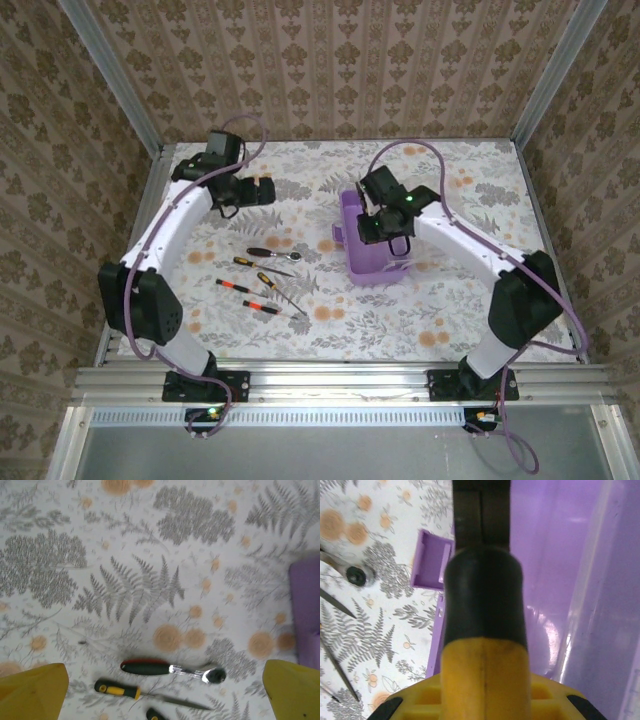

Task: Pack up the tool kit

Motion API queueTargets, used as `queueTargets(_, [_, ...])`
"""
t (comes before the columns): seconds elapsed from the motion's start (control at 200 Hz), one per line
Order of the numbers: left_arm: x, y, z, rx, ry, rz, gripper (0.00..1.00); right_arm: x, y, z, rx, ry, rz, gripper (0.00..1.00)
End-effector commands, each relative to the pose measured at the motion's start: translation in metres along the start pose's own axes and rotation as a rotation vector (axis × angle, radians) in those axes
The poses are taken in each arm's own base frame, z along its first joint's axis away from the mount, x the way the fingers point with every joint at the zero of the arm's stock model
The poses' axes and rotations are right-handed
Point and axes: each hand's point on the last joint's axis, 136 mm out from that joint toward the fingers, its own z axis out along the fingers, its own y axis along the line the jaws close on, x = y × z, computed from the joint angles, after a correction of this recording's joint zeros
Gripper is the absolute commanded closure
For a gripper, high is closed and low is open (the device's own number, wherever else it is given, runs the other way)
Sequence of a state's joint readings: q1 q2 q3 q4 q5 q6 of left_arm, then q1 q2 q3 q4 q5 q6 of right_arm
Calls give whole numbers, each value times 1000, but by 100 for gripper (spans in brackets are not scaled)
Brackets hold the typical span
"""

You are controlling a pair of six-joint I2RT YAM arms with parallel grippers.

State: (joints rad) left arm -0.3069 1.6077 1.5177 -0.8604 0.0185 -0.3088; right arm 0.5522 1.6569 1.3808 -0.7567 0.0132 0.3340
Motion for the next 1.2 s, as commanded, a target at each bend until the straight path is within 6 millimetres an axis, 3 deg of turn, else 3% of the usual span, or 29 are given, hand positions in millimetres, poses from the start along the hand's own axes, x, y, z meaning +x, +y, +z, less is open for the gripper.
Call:
queueTargets(0.0, [13, 7, -7, -1, 16, 56, 0, -6, 6, 3, 34, 2, 11, 100])
queueTargets(0.295, [31, 4, 7, 70, 29, 87, 0, 9, 3, 55, 105, 89, 38, 100])
queueTargets(0.465, [33, 4, 10, 91, 45, 93, 0, 9, 4, 69, 119, 90, 44, 100])
queueTargets(0.555, [34, 3, 11, 96, 51, 95, 0, 8, 4, 75, 122, 97, 43, 88])
queueTargets(0.69, [41, 12, 17, 55, 78, 101, 0, 7, 4, 79, 117, 94, 36, 86])
queueTargets(0.78, [51, 17, 25, 38, 123, 124, 0, 1, 7, 74, 110, 84, 19, 81])
queueTargets(0.99, [63, 20, 32, 30, 172, 159, 0, -14, 10, 45, 101, 39, -16, 49])
queueTargets(1.195, [63, 14, 32, 13, 238, 281, 0, -28, 11, 1, 91, -28, -39, 39])
